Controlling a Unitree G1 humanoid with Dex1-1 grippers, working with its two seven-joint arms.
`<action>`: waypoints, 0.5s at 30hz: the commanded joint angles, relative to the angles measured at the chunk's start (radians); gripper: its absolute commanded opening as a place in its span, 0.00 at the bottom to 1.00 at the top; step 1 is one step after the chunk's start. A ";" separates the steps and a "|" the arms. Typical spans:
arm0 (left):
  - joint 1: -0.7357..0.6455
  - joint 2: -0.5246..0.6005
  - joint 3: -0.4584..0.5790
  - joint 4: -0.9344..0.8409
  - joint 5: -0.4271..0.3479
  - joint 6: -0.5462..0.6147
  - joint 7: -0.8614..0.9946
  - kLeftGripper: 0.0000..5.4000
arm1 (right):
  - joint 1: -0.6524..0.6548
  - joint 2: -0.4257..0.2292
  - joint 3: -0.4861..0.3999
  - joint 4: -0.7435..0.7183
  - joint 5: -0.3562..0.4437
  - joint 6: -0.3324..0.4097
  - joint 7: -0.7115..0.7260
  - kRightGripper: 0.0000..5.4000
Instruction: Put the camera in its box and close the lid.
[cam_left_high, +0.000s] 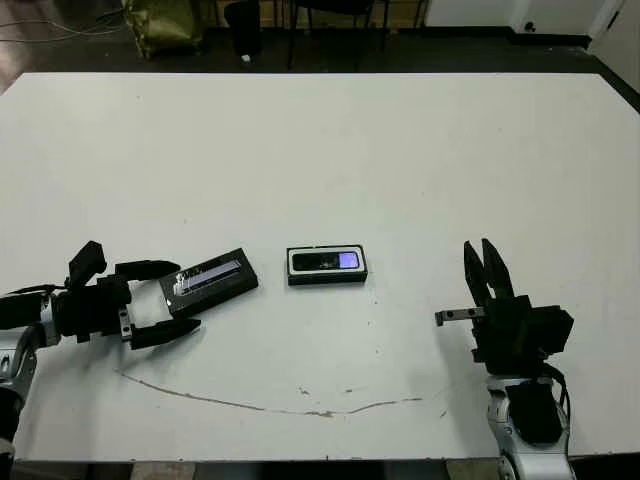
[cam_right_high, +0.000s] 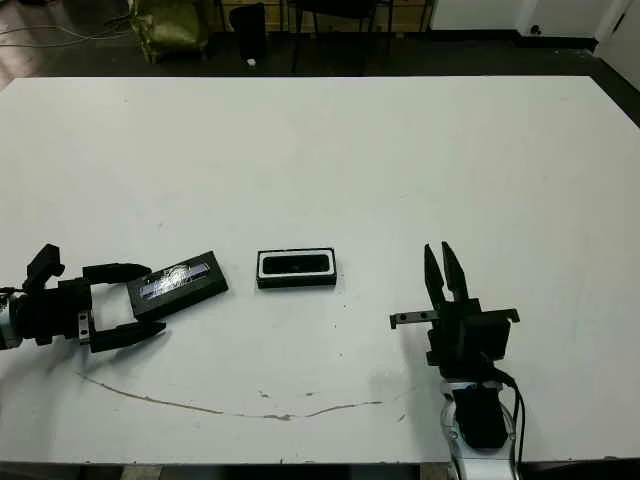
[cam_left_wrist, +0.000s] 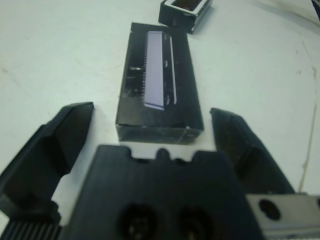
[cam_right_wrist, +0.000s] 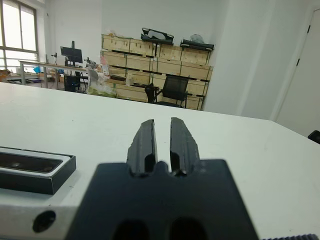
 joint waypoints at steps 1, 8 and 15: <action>0.011 -0.002 -0.005 0.012 0.015 0.014 0.008 0.99 | 0.006 -0.010 -0.007 0.012 0.017 0.010 0.007 0.00; 0.025 -0.045 0.050 0.043 -0.052 0.050 0.038 0.75 | 0.008 -0.012 -0.009 0.008 0.024 0.026 0.011 0.00; 0.013 -0.040 0.050 0.044 -0.073 0.087 -0.008 0.43 | 0.015 -0.009 -0.005 -0.017 0.018 0.052 0.005 0.00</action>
